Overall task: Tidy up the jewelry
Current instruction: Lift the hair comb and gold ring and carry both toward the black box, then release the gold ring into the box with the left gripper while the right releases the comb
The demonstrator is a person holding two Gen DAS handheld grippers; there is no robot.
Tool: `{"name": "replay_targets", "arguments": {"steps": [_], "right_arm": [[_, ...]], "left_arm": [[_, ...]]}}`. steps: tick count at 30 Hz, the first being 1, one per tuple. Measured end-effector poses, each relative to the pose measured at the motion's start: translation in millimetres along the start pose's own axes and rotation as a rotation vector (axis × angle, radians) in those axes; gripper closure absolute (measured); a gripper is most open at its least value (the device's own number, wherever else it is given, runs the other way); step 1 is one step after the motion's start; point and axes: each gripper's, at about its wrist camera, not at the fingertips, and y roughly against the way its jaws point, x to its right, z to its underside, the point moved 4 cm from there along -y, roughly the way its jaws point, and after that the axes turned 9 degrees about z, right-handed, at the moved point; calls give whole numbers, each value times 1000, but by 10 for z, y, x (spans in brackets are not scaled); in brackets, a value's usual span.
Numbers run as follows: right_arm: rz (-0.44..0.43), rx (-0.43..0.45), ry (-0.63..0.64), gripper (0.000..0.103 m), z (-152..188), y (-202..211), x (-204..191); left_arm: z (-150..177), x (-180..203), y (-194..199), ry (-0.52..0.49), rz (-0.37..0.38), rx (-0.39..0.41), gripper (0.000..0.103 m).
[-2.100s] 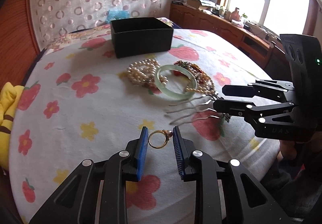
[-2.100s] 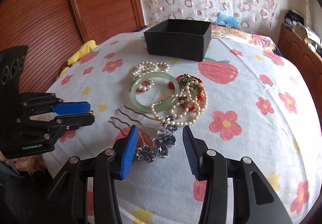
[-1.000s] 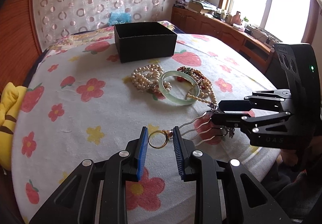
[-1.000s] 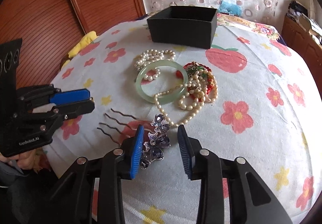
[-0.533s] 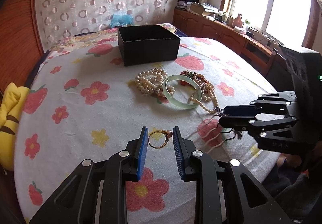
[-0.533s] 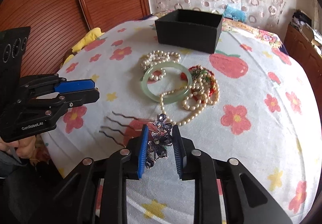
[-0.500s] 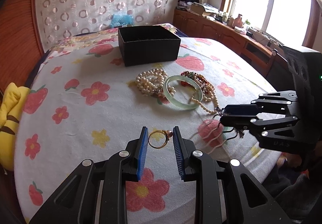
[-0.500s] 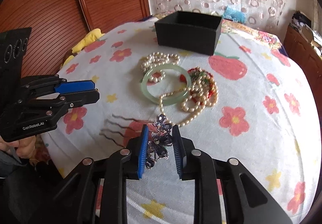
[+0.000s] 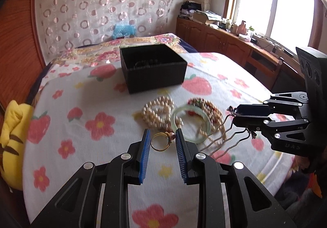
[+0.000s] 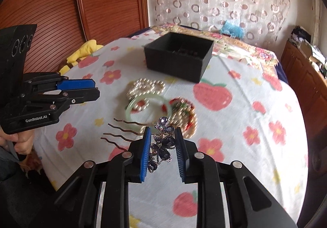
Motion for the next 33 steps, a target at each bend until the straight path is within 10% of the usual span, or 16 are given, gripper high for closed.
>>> {"name": "replay_targets", "arguments": {"steps": [33], "right_arm": [[138,115,-50,77,-1251,-446,891]], "left_arm": [[-1259,-456,-870,-23,-75,3,79]]}}
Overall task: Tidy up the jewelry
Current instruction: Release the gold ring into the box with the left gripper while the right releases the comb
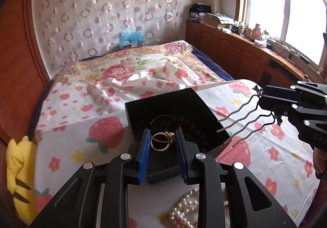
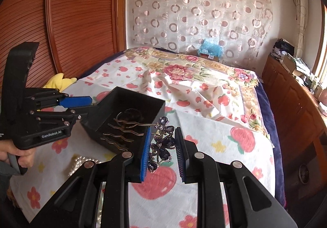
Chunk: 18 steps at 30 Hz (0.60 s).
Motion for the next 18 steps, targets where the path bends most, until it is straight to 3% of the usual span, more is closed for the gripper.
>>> {"name": "replay_targets", "arguments": {"steps": [3,5,18], "right_arm": [[13,-1,6,77,-47,-68,25],[17,-3,7,77,-80,-127,26],[-30,-2,24,77,-226,-414,-267]], "left_arm": [[-36,-48,-44,19,2,5,76],[-53,-71,-22,29,1,16,67],[-30,-359,340,73,-60,58,49]]}}
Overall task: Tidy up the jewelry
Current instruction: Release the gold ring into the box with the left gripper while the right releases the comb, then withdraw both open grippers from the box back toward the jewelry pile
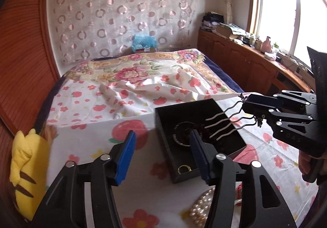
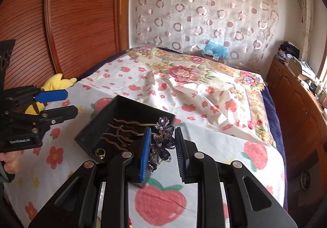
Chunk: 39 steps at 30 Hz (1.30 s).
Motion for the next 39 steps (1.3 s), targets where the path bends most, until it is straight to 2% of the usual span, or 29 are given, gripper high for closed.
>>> {"name": "replay_targets", "arguments": {"steps": [11,20,23,24,25,29,33,39], "right_arm": [[-14,-44,98,77,58,-263,-425],[-24,-69,122,76,120,-342,-514],[-33,-66,110,72,128,-333,-484],[-34,-63,105,65,125,-321,-468],[-38,-59,98,63,123,-307,-449],[-47,-36,73,63,113,-197,-379],[-63,6,51,63,189,94,-297],[-108,-11,32,65,607,449,-171]], "left_arm": [[176,-144,217,14,-19,4,43],[370,-72,302,20,6,-4,43],[416,-16,300,18,14,-8,43],[425,-5,297,17,16,-9,43],[435,9,294,15,18,-11,43],[477,57,285,12,27,-19,43],[549,91,294,8,34,-27,43],[707,154,242,5,45,-51,42]]}}
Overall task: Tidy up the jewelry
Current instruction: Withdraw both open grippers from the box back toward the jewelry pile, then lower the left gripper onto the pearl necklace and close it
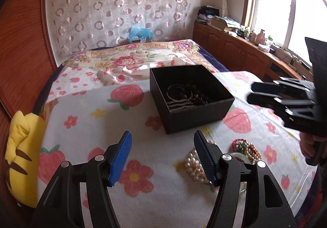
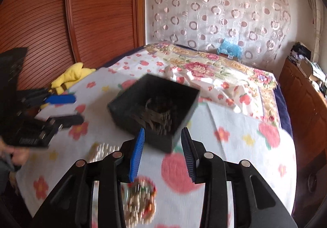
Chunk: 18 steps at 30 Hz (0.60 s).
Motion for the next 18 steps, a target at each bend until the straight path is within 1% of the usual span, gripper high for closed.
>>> {"name": "replay_targets", "arguments": {"steps": [2,4,6,10,12,16,18], "right_arm": [[-12,-17,8,75,131,50,-11],[-14,-44,15,77,294,82,-10],[-26,-73,12,82,424,81,-6],[-35,-114,16,84,619,43,-30],[-41,-141,21,88,698,-10,-60],[-65,-182,31,89,817,-73,-118],[-47,-187,40,89,845,-85,-137]], "left_arm": [[52,19,-49,-1,-1,-13,42],[84,35,-87,-3,2,-21,42],[111,56,-116,-5,6,-28,42],[137,85,-158,-11,7,-40,42],[152,91,-170,-11,8,-44,42],[181,99,-186,-12,7,-52,42],[190,98,-198,-10,7,-56,42]]}}
